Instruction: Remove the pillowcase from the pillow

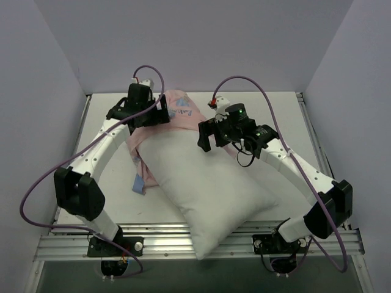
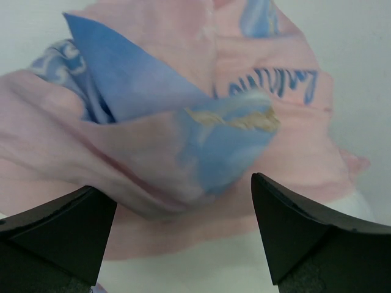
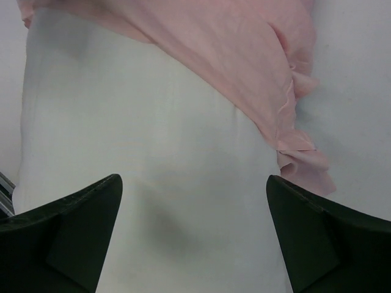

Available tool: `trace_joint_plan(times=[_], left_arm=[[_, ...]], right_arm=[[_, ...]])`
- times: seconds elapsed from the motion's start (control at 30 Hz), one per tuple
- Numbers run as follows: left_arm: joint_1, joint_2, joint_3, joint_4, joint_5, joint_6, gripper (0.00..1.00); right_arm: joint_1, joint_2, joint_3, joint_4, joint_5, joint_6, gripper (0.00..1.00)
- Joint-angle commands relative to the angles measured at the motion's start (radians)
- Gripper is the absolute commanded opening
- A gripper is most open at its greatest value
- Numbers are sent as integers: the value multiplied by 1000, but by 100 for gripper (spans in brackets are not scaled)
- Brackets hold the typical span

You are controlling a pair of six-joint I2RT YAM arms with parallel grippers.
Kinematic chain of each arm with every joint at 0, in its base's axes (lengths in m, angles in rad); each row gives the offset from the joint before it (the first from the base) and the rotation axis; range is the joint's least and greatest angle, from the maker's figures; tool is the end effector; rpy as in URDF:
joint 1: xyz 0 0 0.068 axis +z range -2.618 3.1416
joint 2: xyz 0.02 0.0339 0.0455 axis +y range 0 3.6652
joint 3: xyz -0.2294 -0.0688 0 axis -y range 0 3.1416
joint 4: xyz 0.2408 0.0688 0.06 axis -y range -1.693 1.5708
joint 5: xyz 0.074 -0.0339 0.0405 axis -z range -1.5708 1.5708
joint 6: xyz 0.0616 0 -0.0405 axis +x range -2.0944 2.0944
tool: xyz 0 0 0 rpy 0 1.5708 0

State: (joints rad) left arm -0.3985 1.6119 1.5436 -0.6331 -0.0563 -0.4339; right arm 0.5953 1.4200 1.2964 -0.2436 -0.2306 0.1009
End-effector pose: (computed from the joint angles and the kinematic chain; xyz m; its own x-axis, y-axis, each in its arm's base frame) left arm 0.3491 -0.1432 0.2987 -0.6858 -0.1667 -0.7084 0.0655 0.9553 -0.2882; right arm 0.2876 0.2118 0.3221 -0.3685 -0.1311 -0.9203 -0.6889 0.7032 0.1757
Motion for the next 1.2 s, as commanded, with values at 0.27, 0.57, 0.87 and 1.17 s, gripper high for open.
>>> trace_joint_plan(times=[0.27,0.57,0.87,1.17], left_arm=[[90,220,306,33,9,62,97],[170,239,469,-129,-298,204,97],[46,163,382,59,-47,519,97],[-52,319,492,-111,286,684,100]], right_arm=[[84,128,-55,29,-20,123,97],[81,123,-163,41,-15,57,0],[80,51,-148,-5,-44,-82,0],[78,39,-124,-43,-82,-138,0]])
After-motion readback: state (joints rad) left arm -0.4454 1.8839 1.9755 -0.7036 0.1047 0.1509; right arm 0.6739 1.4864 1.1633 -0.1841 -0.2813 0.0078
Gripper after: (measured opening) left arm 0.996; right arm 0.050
